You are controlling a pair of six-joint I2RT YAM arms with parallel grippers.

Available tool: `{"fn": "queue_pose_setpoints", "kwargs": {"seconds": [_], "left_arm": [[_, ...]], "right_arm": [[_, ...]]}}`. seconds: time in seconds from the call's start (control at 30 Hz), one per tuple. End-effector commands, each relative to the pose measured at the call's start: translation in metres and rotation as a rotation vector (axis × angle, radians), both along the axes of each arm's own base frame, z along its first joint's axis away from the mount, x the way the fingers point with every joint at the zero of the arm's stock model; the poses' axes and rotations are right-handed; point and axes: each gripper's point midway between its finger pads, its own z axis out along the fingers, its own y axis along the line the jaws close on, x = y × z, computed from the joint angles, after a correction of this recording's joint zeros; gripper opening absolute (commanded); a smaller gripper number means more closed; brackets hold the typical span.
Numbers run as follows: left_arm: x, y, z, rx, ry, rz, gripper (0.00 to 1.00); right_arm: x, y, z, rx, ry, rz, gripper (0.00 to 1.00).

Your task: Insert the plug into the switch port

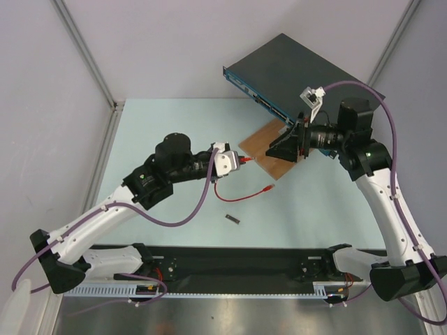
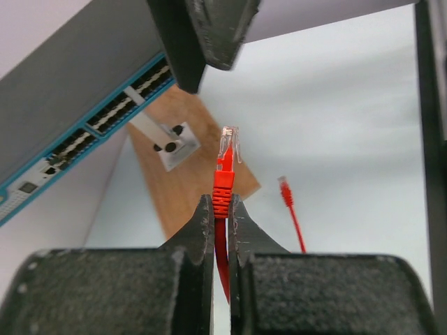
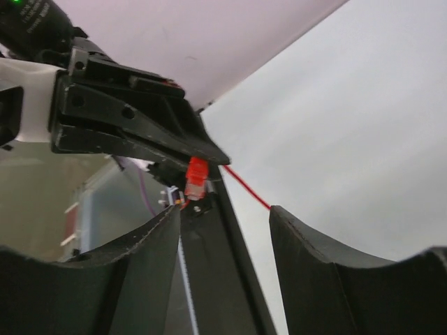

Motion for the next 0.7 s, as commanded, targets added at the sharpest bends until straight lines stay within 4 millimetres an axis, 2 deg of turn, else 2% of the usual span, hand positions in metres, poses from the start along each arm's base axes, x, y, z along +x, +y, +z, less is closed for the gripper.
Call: {"fn": "queue_pose_setpoints", "kwargs": {"seconds": [0.0,0.1,0.27,0.57,0.67], "left_arm": [[0.012,0.001,0.021,-0.029,-0.139,0.044,0.00],[0.011,-0.001,0.024,-0.034,-0.153,0.048,0.01],[0.010,-0.003,0.023,-0.023,-0.169,0.037,0.00],[0.000,-0.010,0.018,0.010,-0.211,-0.006,0.00],[0.000,-0.011,0.018,0.013,-0.217,0.001,0.00]], "right_arm": [[-0.030,0.015,0.023,0.074,0.002,0.128,0.60],[-0.035,0.023,0.014,0.056,0.021,0.143,0.65],[-0.028,0.026,0.006,0.044,0.030,0.133,0.59],[-0.023,0.030,0.006,0.030,-0.005,0.128,0.53],[-0.023,0.032,0.006,0.025,-0.013,0.133,0.49]]}}
